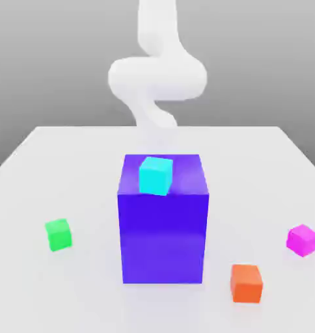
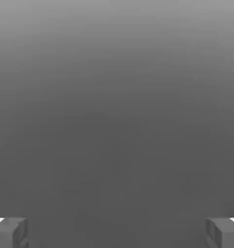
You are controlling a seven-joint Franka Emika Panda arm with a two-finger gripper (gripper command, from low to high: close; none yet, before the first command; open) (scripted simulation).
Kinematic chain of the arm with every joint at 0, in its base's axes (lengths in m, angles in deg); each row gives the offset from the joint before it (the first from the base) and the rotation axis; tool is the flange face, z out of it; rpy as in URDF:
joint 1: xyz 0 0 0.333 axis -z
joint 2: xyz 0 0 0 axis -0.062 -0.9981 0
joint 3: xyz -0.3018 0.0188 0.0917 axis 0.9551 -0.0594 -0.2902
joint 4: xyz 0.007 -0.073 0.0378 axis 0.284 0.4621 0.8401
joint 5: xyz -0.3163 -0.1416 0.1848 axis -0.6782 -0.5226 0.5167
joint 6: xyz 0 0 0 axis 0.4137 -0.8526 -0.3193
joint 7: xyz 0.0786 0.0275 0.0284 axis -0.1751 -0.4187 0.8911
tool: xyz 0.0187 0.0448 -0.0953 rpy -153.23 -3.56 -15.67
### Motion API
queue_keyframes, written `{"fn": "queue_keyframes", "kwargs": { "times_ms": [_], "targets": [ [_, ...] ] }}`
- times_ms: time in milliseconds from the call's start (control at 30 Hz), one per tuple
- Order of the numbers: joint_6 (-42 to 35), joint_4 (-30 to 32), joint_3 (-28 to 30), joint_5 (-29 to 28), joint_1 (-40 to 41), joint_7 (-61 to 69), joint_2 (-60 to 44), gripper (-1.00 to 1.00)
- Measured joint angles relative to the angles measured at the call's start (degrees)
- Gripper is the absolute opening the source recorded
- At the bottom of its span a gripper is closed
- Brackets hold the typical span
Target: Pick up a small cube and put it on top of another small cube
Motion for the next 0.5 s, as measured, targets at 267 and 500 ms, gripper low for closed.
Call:
{"fn": "queue_keyframes", "kwargs": {
  "times_ms": [267,500],
  "targets": [
    [7.4,4.9,0.2,3.3,-14.1,20.7,-14.9,0.0],
    [13.7,9.0,-2.2,5.6,-24.0,38.0,-27.7,0.0]
  ]
}}
